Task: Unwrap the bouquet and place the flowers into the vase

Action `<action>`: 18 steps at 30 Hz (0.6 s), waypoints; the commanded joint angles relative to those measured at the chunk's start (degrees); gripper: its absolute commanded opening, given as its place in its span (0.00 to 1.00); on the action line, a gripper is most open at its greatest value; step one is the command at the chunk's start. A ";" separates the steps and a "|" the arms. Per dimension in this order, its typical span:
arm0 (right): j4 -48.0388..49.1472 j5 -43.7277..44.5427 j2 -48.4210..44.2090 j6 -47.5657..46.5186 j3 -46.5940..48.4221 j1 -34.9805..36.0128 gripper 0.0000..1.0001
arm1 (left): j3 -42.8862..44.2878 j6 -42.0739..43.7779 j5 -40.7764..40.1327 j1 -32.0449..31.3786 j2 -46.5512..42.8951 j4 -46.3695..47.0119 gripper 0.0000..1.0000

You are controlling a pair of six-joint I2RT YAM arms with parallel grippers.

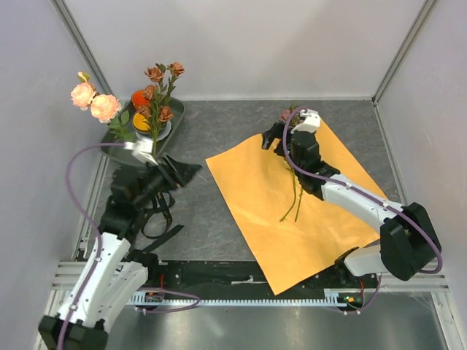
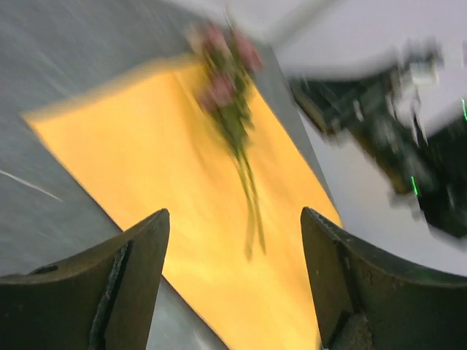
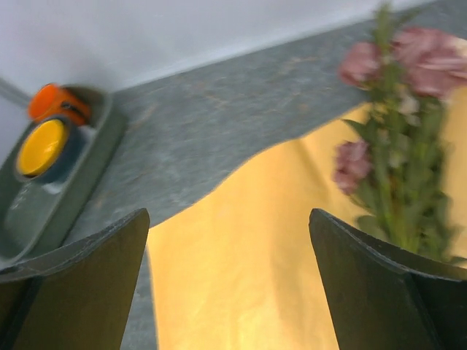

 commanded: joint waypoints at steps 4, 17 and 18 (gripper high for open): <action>-15.84 -5.69 -1.17 10.12 -5.29 -13.79 0.98 | -7.86 -2.33 -1.68 -29.11 -0.39 7.91 0.80; -21.20 -6.95 8.58 -2.54 -3.55 -15.12 0.53 | -7.87 0.83 -5.31 -42.13 8.32 9.32 0.78; -21.55 -5.19 9.19 -2.45 -3.54 -15.12 0.53 | -8.13 0.83 -5.31 -42.22 7.80 9.23 0.78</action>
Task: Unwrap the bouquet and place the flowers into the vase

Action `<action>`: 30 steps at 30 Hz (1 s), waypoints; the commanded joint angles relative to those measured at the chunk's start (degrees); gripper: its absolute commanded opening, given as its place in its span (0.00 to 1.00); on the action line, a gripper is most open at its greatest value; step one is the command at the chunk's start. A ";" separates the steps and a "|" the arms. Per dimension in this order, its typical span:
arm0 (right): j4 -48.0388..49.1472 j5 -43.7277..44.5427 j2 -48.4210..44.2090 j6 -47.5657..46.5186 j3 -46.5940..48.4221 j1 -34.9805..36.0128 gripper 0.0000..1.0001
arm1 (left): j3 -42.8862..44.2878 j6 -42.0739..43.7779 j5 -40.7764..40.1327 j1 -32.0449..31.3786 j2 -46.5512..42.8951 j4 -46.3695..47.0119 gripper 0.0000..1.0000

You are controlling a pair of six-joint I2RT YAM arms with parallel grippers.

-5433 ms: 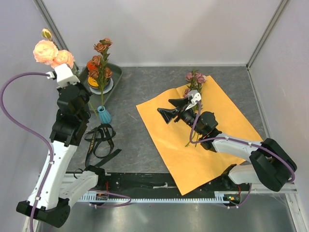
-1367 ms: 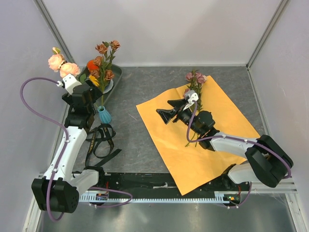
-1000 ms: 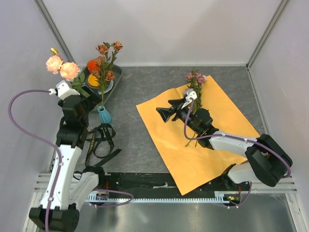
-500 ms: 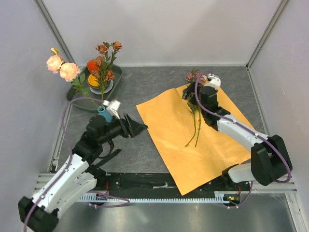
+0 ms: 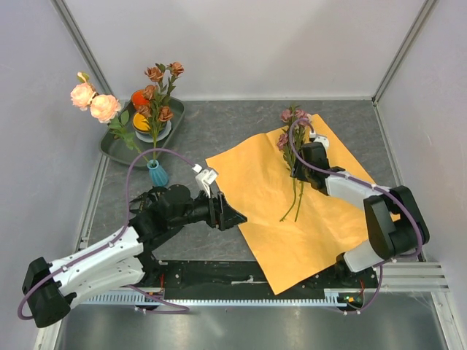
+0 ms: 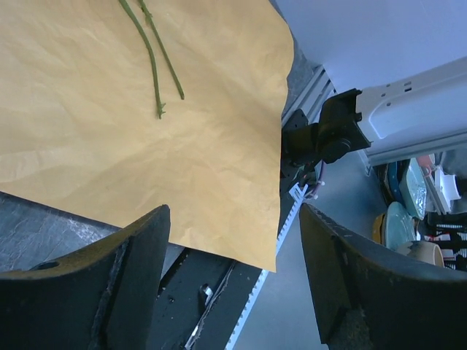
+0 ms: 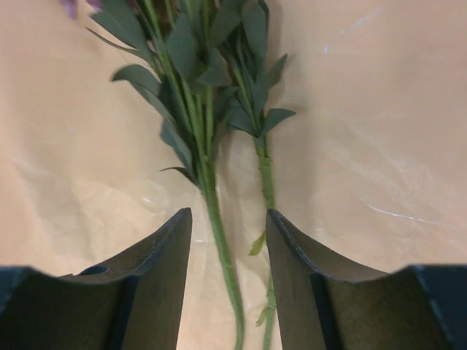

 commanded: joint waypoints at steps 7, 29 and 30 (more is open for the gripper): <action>-3.25 6.08 4.75 -3.21 3.58 -1.25 0.49 | -1.30 1.25 -2.21 -0.67 -5.19 1.75 0.78; -5.97 7.57 10.73 -7.17 8.51 -1.34 0.11 | -0.95 -0.34 -1.68 -0.67 -3.43 1.92 0.77; -5.88 7.83 10.38 -7.08 8.51 -1.34 0.08 | -0.95 -0.34 -1.68 -0.67 -3.43 2.01 0.77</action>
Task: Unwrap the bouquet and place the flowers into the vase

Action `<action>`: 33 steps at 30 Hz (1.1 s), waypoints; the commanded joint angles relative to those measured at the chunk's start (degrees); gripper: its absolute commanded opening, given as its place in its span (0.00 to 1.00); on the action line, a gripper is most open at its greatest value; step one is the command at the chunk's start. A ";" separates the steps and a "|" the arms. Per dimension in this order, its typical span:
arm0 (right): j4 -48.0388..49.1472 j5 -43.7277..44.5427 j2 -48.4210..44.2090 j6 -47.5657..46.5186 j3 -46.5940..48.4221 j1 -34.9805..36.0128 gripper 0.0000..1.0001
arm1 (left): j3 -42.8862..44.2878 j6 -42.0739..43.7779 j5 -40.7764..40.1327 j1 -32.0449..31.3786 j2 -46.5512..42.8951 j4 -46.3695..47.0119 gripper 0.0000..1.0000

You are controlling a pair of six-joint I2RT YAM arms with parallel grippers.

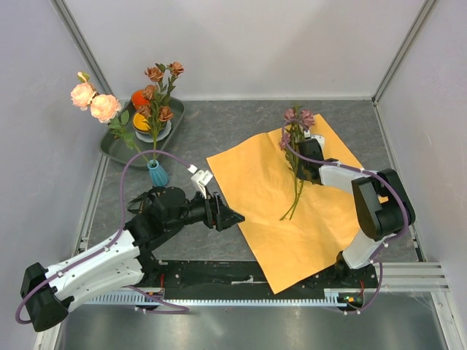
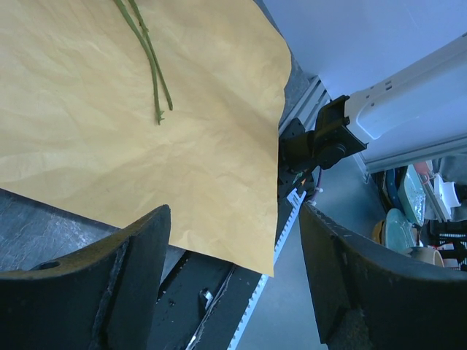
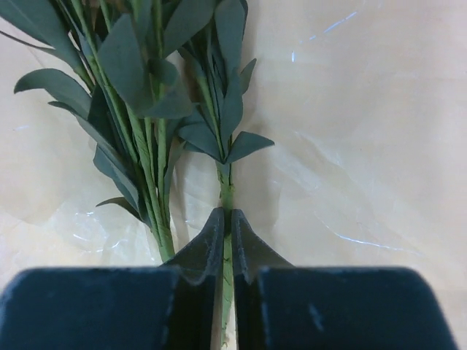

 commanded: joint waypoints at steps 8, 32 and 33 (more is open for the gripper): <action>0.92 12.00 -10.36 0.27 -1.66 -0.07 0.00 | 0.38 -0.67 -0.41 -0.41 0.10 1.86 0.77; 6.36 -18.95 -43.87 4.98 -7.19 0.02 0.00 | 13.03 -0.84 10.39 -0.41 19.79 11.70 0.88; 10.55 -21.10 -44.66 6.75 -8.17 0.54 0.00 | 13.56 -0.84 10.48 -0.41 20.58 12.22 0.88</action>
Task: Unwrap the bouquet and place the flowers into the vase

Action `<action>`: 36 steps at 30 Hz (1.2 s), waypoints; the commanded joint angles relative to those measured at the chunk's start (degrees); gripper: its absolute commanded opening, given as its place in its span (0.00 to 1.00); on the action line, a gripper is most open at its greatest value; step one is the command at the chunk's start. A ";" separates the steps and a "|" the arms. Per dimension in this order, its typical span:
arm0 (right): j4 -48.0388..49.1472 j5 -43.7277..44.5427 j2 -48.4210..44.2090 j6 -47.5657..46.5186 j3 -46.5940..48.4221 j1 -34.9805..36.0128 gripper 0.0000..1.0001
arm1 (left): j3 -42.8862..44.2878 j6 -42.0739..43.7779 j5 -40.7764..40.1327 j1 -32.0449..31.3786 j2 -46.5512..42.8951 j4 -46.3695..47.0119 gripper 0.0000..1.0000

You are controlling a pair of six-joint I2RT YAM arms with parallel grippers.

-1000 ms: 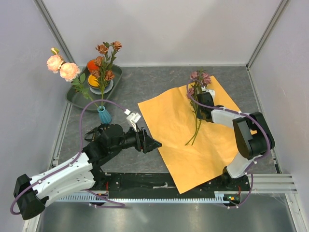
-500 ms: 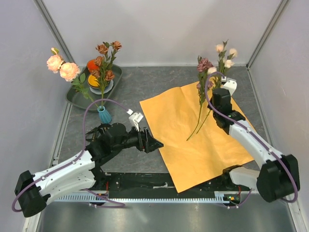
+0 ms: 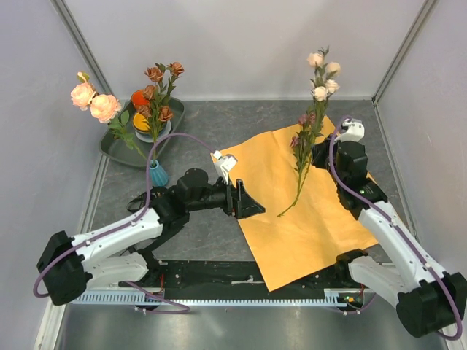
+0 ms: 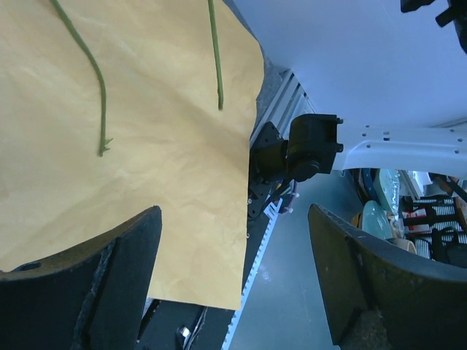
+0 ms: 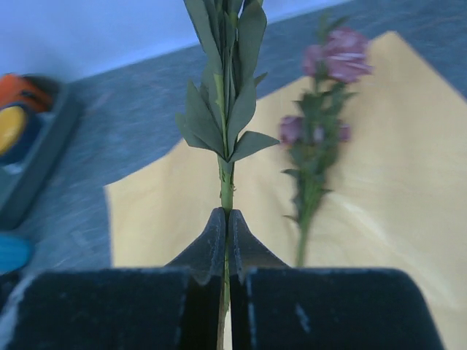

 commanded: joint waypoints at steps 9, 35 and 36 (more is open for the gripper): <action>27.35 -17.50 -11.90 19.05 -13.32 14.11 0.00 | 6.37 -3.24 6.03 -0.26 9.42 10.81 0.83; 7.56 -32.48 -11.30 2.20 -4.90 20.12 0.60 | 4.60 9.58 2.79 -0.26 -4.18 -8.93 0.02; 5.34 -33.81 -9.29 0.44 -2.28 20.04 0.64 | 4.87 10.72 2.00 -0.17 -6.28 -10.87 0.02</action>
